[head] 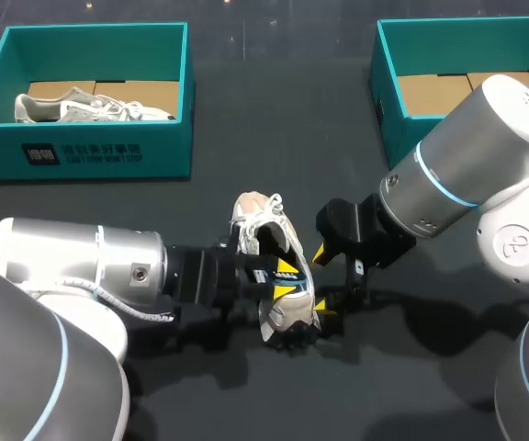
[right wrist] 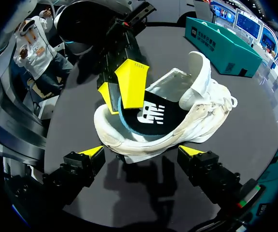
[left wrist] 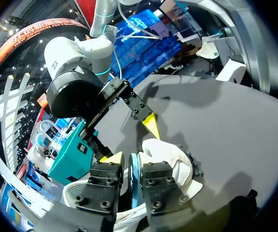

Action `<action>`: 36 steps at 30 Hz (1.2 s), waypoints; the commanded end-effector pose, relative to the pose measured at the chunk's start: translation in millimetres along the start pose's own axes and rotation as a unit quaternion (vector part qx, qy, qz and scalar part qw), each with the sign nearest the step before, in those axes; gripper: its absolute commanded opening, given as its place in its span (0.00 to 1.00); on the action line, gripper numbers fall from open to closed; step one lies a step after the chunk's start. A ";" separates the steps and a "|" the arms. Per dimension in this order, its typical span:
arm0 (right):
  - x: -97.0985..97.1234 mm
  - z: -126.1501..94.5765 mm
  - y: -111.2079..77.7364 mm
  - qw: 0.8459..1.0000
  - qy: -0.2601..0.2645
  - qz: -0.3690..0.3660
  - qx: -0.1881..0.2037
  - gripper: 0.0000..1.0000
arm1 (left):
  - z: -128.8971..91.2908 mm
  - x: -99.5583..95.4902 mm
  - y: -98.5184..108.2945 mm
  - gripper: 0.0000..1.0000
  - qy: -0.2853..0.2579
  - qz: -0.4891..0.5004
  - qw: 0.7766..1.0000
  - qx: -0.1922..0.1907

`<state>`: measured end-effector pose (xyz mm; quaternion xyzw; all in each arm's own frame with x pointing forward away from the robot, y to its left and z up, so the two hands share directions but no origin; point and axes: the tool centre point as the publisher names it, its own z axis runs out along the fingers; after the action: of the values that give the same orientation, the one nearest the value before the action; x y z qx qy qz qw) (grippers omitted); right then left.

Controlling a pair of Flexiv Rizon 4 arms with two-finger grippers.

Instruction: Take the shoe out of the shoebox, open the shoe tongue, remove and reinsert the insole, then place the shoe into the shoebox

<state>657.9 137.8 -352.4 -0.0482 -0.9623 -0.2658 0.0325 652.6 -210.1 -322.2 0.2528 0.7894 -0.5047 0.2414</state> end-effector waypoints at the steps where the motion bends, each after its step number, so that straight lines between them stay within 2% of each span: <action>1: 1.0 0.7 -0.1 1.000 -0.001 0.000 0.000 1.00 | 11.8 -0.8 5.8 0.00 0.012 -0.003 1.000 -0.009; 8: 1.0 0.7 -0.1 1.000 -0.001 0.000 0.000 1.00 | 17.1 1.7 21.9 0.00 0.026 -0.020 0.999 -0.025; 13: 1.0 0.7 -0.1 1.000 -0.001 0.000 0.000 1.00 | 10.9 1.1 19.3 0.00 0.027 -0.022 0.999 -0.022; 14: 1.0 0.7 -0.1 1.000 -0.001 0.000 0.000 1.00 | 8.8 0.1 17.7 0.22 0.025 -0.023 0.999 -0.017; 17: 1.0 0.7 -0.1 1.000 -0.001 0.000 0.000 1.00 | 2.8 -2.9 13.1 0.40 0.023 -0.024 0.999 -0.011; 19: 1.0 0.7 -0.1 1.000 -0.001 0.000 0.000 1.00 | -0.4 -4.3 10.2 0.45 0.024 -0.022 0.999 -0.009; 28: 1.0 0.7 -0.1 1.000 -0.001 0.000 0.000 1.00 | -11.6 -8.4 3.3 0.47 0.043 -0.022 0.999 -0.006; 36: 2.7 -34.0 -23.9 1.000 -0.012 0.013 0.006 1.00 | -31.6 -13.2 -2.8 0.46 0.065 -0.022 0.998 -0.011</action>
<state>663.7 122.7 -353.1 -0.0624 -0.9640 -0.2566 0.0297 658.4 -196.9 -311.0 0.2592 0.8104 -0.4894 0.1913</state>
